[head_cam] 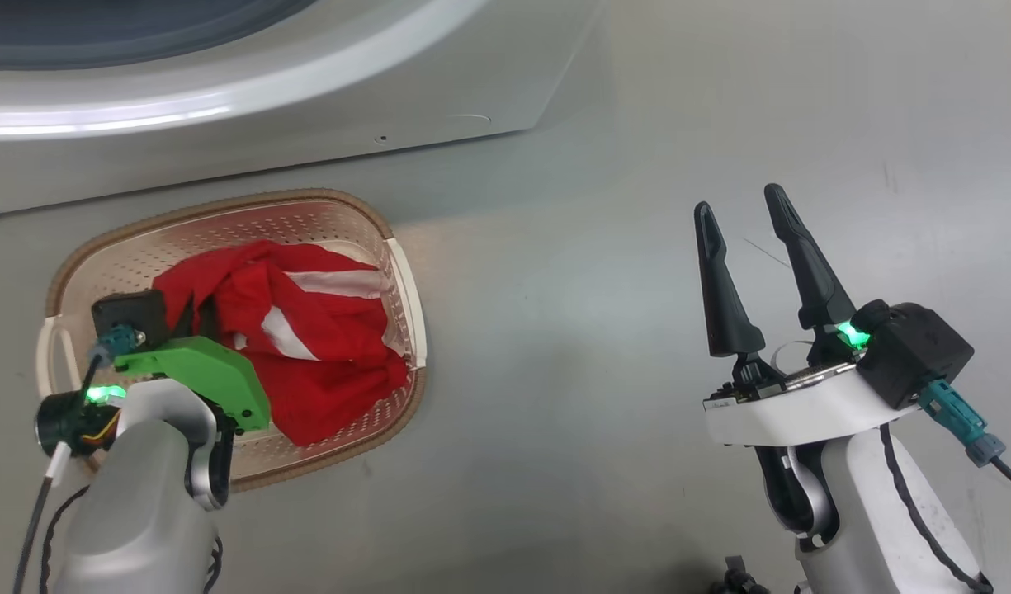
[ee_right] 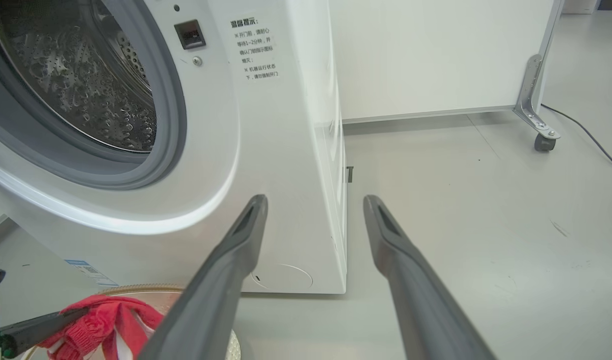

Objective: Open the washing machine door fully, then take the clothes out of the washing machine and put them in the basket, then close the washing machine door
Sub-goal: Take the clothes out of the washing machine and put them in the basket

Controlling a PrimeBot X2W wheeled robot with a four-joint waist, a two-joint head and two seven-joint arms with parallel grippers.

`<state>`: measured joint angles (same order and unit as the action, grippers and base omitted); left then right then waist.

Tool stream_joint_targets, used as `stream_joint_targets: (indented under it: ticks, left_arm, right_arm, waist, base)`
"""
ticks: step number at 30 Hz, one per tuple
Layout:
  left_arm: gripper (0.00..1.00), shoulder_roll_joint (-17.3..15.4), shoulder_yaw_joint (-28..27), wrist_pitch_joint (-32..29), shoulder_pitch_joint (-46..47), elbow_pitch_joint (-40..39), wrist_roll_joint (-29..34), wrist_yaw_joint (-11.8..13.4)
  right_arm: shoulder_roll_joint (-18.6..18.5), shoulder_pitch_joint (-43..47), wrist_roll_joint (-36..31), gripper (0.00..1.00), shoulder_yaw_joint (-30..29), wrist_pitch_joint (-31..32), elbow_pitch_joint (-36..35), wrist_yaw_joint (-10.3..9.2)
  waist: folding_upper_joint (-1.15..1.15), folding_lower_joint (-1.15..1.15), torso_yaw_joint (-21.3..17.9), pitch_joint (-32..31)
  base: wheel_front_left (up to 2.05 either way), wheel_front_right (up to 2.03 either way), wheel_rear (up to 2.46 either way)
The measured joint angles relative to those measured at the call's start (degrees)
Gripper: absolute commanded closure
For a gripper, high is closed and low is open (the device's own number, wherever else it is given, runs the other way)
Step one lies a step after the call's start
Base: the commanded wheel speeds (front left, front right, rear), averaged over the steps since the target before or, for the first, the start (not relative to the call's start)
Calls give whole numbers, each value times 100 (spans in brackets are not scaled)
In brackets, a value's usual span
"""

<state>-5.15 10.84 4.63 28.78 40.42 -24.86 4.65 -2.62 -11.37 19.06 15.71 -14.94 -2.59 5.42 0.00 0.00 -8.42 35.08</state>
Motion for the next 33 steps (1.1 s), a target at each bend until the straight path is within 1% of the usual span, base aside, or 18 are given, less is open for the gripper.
stream_joint_targets:
  ticks: [2,3,4,5,6,10,15,20,21,23,29,33]
  left_arm:
    - [100,-37,-27,-54,124,174,-42,0]
    - [96,-38,-48,-54,161,261,-60,0]
    - [61,-38,-34,-73,195,357,-67,-1]
    - [40,-27,-29,-103,222,424,-71,-24]
    - [0,-15,-33,-103,253,494,-89,-43]
    - [0,5,-37,-103,360,764,-118,-93]
    - [0,23,-54,-93,382,1058,-145,-100]
    - [0,27,-52,16,384,1287,-145,-160]
    - [0,38,-78,165,383,1316,-170,-194]
    - [0,46,-75,231,384,1333,-171,-194]
    - [0,102,-75,806,380,1369,-159,-200]
    - [0,146,-66,942,360,1292,-140,-252]
  right_arm:
    - [0,-73,43,0,-1,0,9,0]
    - [0,-107,68,0,-8,0,24,-1]
    - [2,-122,70,0,-40,0,25,-3]
    - [-3,-129,70,0,-62,0,29,-3]
    - [-2,-136,75,0,-70,0,40,-3]
    - [-1,-168,86,0,-74,0,109,-3]
    - [0,-183,101,0,-74,0,149,-3]
    - [0,-226,100,0,-98,0,234,-3]
    - [0,-226,98,0,-137,0,261,-3]
    - [0,-226,90,0,-166,0,272,-3]
    - [0,-220,-7,0,-342,0,341,-11]
    - [0,-195,-116,0,-411,0,400,-10]
  waist:
    - [0,0,-98,88]
    - [0,0,-147,123]
    - [0,0,-193,156]
    - [0,0,-231,186]
    - [0,0,-264,212]
    - [0,0,-352,252]
    - [0,0,-354,186]
    - [0,0,-344,90]
    - [0,0,-333,24]
    - [0,0,-324,-12]
    - [0,0,-228,-263]
    - [0,0,-126,-461]
  base:
    - [0,0,0]
    - [0,0,0]
    - [0,0,0]
    - [0,0,0]
    - [0,0,0]
    - [0,0,0]
    - [0,0,0]
    - [0,0,0]
    - [0,0,0]
    - [0,0,0]
    - [0,0,0]
    - [0,0,0]
